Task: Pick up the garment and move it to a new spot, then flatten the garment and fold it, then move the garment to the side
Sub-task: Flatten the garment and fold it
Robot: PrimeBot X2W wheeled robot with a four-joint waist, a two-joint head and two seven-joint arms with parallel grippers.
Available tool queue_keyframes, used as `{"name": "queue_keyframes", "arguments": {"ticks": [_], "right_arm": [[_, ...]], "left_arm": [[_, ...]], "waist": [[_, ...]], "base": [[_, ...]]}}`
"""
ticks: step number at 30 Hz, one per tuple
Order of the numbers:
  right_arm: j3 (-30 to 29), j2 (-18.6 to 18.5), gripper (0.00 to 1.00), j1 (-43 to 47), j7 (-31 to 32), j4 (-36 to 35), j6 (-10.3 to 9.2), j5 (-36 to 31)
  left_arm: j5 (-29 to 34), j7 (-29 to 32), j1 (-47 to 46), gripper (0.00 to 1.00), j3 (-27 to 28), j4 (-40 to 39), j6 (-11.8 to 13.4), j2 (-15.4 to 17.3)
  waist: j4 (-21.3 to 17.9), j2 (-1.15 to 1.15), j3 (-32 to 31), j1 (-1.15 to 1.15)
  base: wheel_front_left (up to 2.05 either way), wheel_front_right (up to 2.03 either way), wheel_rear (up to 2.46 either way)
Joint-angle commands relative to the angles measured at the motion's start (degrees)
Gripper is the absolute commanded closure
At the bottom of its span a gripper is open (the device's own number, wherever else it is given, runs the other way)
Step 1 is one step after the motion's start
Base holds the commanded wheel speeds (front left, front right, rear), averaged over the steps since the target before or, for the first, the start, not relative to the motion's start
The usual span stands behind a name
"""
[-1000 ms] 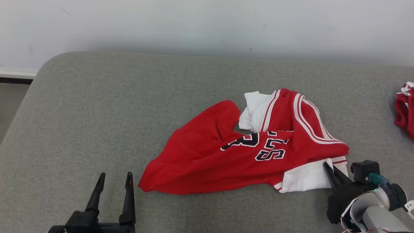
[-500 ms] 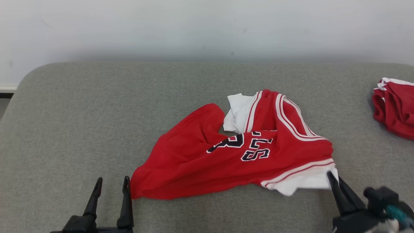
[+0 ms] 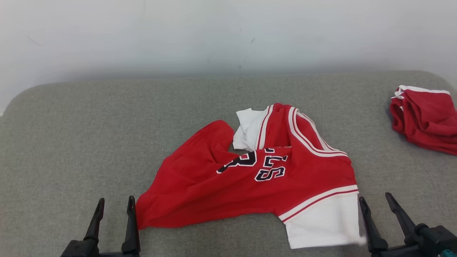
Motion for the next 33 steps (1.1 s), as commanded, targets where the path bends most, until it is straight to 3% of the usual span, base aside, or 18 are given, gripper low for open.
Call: {"name": "queue_keyframes", "arguments": {"ticks": [1,21,33], "right_arm": [[-0.50,0.52,0.00,0.65,0.02,-0.81,-0.15,-0.54],[-4.48,6.21,0.00,4.91,0.03,-4.79,-0.15,-3.42],[-4.16,6.59,0.00,5.41,0.02,-4.27,-0.16,-3.89]], "left_arm": [[0.26,-0.17,1.10,0.00,0.28,-0.13,-0.06,-0.02],[2.60,-0.17,4.48,0.00,3.83,-0.76,-1.12,0.04],[3.56,-0.18,5.02,0.00,4.17,-0.41,-1.41,0.02]], "waist": [[-0.47,0.00,-0.69,0.00],[-0.90,0.00,-4.34,0.00],[-0.77,0.00,-4.51,0.00]], "base": [[0.00,0.00,0.00],[0.00,0.00,0.00],[0.00,0.00,0.00]]}}
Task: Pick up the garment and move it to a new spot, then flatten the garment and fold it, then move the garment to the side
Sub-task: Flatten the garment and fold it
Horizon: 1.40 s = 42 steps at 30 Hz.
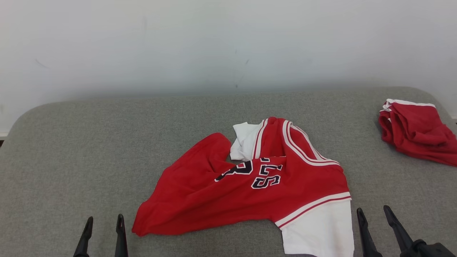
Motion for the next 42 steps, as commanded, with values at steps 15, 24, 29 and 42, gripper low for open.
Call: {"name": "queue_keyframes", "arguments": {"ticks": [15,24,29,42], "right_arm": [[0.05,0.52,0.00,0.24,0.02,-0.16,-0.16,0.18],[-0.27,0.61,0.00,0.46,0.02,-0.04,-0.16,0.27],[-0.47,0.45,0.00,0.60,0.02,-0.06,-0.16,0.16],[-0.46,-0.90,0.00,-0.28,0.02,5.04,-0.16,0.14]], "left_arm": [[1.13,-0.18,1.04,0.00,-0.66,-2.80,-1.01,0.58],[0.92,-0.17,1.44,0.00,-1.29,-4.97,-1.40,1.18],[0.81,-0.17,1.95,0.00,-1.33,-5.25,-1.56,1.30],[0.06,-0.17,-0.90,0.00,-4.16,-0.74,-1.79,3.65]], "waist": [[0.34,0.00,-0.14,0.00],[0.56,0.00,-0.14,0.00],[0.68,0.00,-0.23,0.00],[0.33,0.00,0.36,0.00]], "base": [[0.00,0.00,0.00],[0.00,0.00,0.00],[0.00,0.00,0.00],[0.00,0.00,0.00]]}}
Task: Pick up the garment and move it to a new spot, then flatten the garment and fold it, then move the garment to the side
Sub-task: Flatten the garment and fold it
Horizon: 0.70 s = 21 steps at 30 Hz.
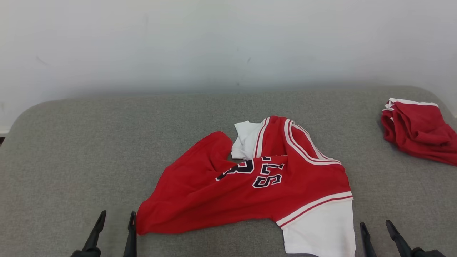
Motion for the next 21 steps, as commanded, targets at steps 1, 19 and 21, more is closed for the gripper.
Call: {"name": "queue_keyframes", "arguments": {"ticks": [1,19,21], "right_arm": [[0.09,-0.35,0.00,-0.73,0.02,0.72,-0.16,0.00],[6.25,1.54,0.00,-9.96,2.39,20.37,-0.16,2.19],[7.10,1.86,0.00,-10.20,2.92,21.93,-0.16,2.82]], "left_arm": [[-0.29,-0.19,-0.95,0.00,-0.54,0.78,0.03,0.55],[-6.73,0.97,-13.39,0.00,-9.19,26.47,-0.01,5.24],[-7.53,0.67,-14.17,0.00,-9.68,28.59,-0.01,4.96]], "waist": [[-0.22,0.00,0.32,-0.01],[-1.64,0.00,5.21,-0.01],[-1.62,0.00,5.28,-0.01]], "base": [[0.00,0.00,0.00],[0.00,0.00,0.00],[0.00,0.00,0.00]]}}
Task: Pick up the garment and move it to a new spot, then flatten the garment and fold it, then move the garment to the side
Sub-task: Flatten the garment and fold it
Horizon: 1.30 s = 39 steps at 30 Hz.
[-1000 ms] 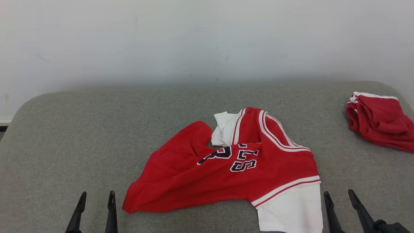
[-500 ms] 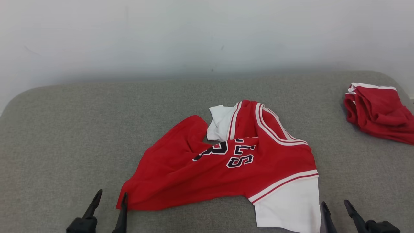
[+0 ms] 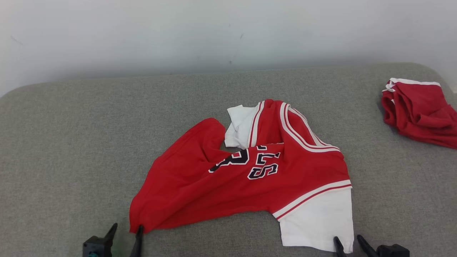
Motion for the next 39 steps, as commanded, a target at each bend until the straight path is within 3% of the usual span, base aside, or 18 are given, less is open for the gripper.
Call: {"name": "queue_keyframes", "arguments": {"ticks": [1,5,6,7,8,9,10,16,26,32,39], "right_arm": [[0.67,0.36,0.00,-0.57,0.42,0.82,-0.16,0.60],[2.69,1.03,0.02,-0.96,0.66,2.52,-0.15,2.25],[3.23,1.15,0.35,-1.25,0.80,2.88,-0.03,2.80],[3.88,1.31,0.63,-1.56,0.97,3.22,-0.02,3.38],[4.82,1.45,0.81,-1.96,1.28,3.55,-0.01,3.88],[5.64,1.54,1.00,-2.38,1.29,3.79,-0.01,4.42],[6.33,1.66,1.00,-2.75,1.12,3.91,-0.02,4.88],[8.02,-0.09,1.00,-5.95,-1.44,2.06,-0.02,6.83],[5.30,-4.26,1.00,-13.57,-2.66,-8.89,-0.02,9.25],[5.73,-7.67,1.00,-25.89,-2.46,-12.32,-0.03,11.60],[6.18,-10.40,1.00,-47.58,1.94,-11.46,-0.03,17.15]], "left_arm": [[-0.37,-0.40,-0.98,0.00,-0.73,0.96,0.08,-0.26],[-3.24,-0.70,-2.50,0.00,-2.51,3.98,0.08,-0.72],[-4.12,-0.81,-2.89,0.00,-3.21,4.58,0.08,-0.63],[-5.00,-0.84,-3.12,0.19,-4.31,5.29,0.07,-0.58],[-5.97,-0.77,-3.46,0.55,-5.28,5.80,0.07,-0.55],[-6.65,-0.86,-3.80,0.83,-6.22,6.15,0.07,-0.45],[-7.17,-0.93,-4.08,1.00,-7.21,6.41,0.07,-0.50],[-10.86,-1.06,-6.43,1.00,-9.35,4.31,0.08,0.68],[-12.15,-1.10,-12.76,1.00,-8.20,-5.61,0.07,3.78],[-13.61,2.73,-25.72,1.00,-10.28,-9.84,0.08,6.48],[-20.52,11.87,-46.65,1.00,-9.62,-10.95,0.08,7.53]], "waist": [[0.01,-0.01,0.03,-0.01],[-0.24,-0.01,0.07,-0.01],[-0.32,-0.01,0.11,-0.01],[-0.41,-0.01,0.14,-0.01],[-0.46,-0.01,0.15,-0.01],[-0.50,-0.01,0.18,-0.01],[-0.52,-0.01,0.18,-0.01],[-0.61,-0.01,0.42,-0.01],[-1.50,-0.01,2.92,-0.01],[-1.97,-0.01,8.58,-0.01],[-2.78,-0.01,19.14,-0.01]], "base": [[0.00,0.00,0.00],[0.00,0.00,0.00],[0.00,0.00,0.00],[0.00,0.00,0.00],[0.00,0.00,0.00],[0.00,0.00,0.00],[0.00,0.00,0.00],[0.00,0.00,0.00],[0.00,0.00,0.00],[0.00,0.00,0.00],[0.00,0.00,0.00]]}}
